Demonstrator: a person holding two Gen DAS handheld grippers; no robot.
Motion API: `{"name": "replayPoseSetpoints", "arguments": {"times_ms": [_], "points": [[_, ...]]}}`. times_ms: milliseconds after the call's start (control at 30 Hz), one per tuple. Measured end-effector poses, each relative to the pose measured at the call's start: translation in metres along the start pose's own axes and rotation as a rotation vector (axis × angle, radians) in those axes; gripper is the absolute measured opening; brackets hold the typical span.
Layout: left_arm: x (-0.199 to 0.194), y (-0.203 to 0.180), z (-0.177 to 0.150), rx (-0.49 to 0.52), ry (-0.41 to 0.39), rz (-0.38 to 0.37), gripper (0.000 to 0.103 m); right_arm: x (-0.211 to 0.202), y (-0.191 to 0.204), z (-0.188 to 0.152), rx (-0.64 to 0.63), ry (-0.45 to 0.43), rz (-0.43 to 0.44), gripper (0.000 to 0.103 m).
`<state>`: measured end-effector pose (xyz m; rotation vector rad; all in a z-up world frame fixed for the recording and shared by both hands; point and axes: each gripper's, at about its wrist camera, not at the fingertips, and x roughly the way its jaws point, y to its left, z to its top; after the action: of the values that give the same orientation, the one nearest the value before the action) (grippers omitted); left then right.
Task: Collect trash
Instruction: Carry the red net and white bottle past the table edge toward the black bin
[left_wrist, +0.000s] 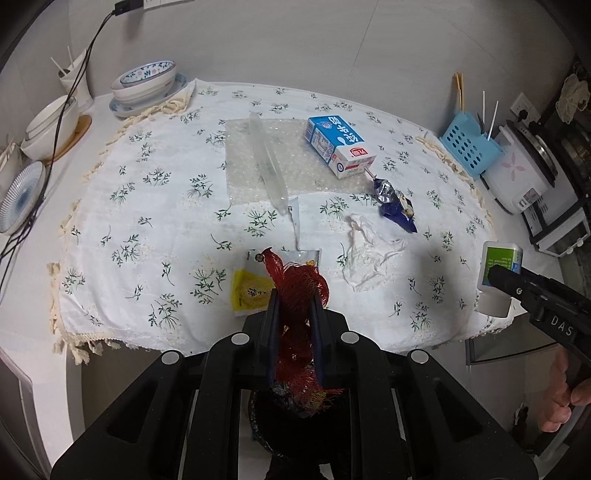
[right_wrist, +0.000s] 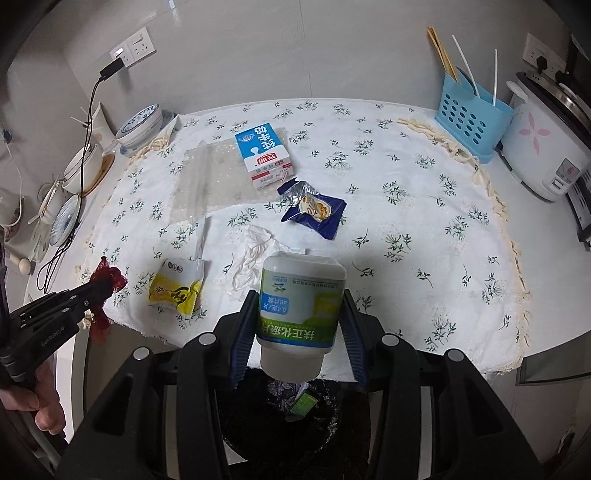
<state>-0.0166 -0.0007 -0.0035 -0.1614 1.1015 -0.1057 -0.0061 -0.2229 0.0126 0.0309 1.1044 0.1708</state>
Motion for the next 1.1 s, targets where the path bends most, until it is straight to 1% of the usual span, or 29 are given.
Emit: {"name": "replayPoseSetpoints", "arguments": {"times_ms": [333, 533, 833, 1100], "points": [[-0.011, -0.013, -0.029, 0.013, -0.003, -0.017, 0.014, -0.009, 0.014, -0.032, -0.035, 0.002, 0.009, 0.042], [-0.013, -0.021, -0.049, 0.024, 0.0, -0.022, 0.014, -0.008, 0.025, -0.052, -0.052, 0.013, 0.021, 0.042], [-0.004, -0.025, -0.082, 0.027, 0.03, -0.029, 0.014, -0.001, 0.041, -0.082, -0.094, 0.032, 0.029, 0.042], [0.007, -0.018, -0.109, 0.017, 0.078, -0.024, 0.014, 0.005, 0.042, -0.103, -0.104, 0.05, 0.026, 0.041]]}}
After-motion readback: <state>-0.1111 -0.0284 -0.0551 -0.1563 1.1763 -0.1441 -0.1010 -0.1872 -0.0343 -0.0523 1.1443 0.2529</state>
